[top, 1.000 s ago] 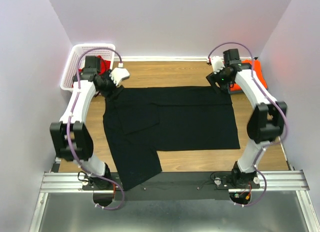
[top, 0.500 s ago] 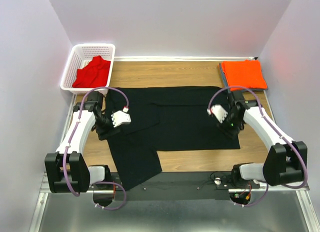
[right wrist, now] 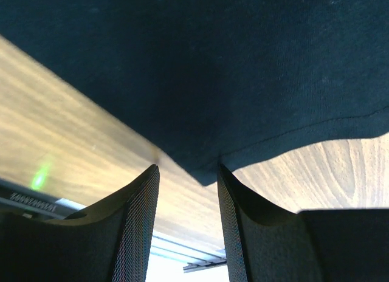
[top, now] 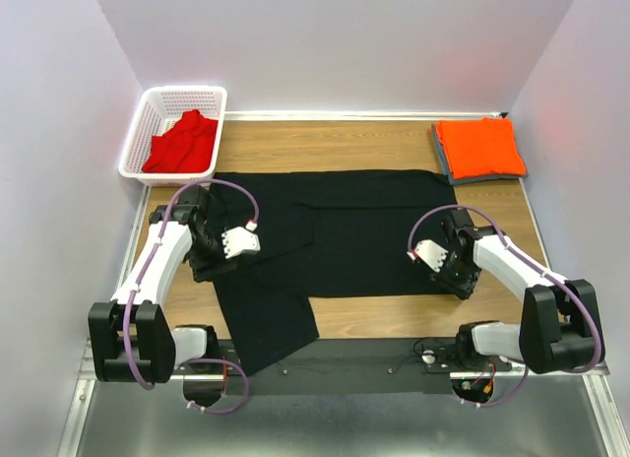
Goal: Fold and stack the t-shirts
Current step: Grap the side of the flattened tshirt closest away from the robot with both arms
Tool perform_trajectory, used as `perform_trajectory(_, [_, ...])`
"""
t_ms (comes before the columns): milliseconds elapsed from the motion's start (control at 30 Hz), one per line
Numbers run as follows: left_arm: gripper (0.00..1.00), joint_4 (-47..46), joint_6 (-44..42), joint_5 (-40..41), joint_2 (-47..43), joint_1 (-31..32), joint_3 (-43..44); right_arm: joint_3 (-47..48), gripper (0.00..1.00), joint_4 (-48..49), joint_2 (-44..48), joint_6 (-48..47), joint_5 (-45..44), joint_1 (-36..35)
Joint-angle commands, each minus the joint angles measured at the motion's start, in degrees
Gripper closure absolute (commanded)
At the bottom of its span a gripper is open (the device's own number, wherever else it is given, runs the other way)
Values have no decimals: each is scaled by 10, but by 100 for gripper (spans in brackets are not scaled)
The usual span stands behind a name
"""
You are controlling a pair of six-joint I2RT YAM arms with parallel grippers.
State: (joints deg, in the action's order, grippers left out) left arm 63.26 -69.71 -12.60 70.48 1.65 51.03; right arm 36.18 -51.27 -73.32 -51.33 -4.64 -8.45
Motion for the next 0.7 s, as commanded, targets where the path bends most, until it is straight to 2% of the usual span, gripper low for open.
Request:
perform_trajectory(0, [25, 8, -14, 13, -9, 14, -14, -26, 50, 66, -4, -13, -28, -4])
perform_trajectory(167, [24, 7, -17, 25, -11, 58, -41, -42, 50, 89, -6, -8, -33, -5])
perform_trajectory(267, [24, 5, -13, 18, 1, 68, -38, -58, 62, 103, -2, -7, -37, -8])
perform_trajectory(367, [25, 7, -17, -3, 9, 75, -34, -62, 83, 107, -2, -4, -34, -10])
perform_trajectory(400, [25, 7, -20, -5, 10, 85, -36, -62, 94, 106, 0, -1, -34, -9])
perform_trajectory(433, [26, 6, -23, -4, 9, 93, -38, -56, 99, 105, 0, 1, -33, -10])
perform_trajectory(567, [28, 7, -26, -1, 19, 136, -41, -17, 99, 72, 1, 11, -16, -10])
perform_trajectory(667, [29, 0, -41, 41, 26, 183, -47, 12, 99, 52, -9, 23, -2, -10])
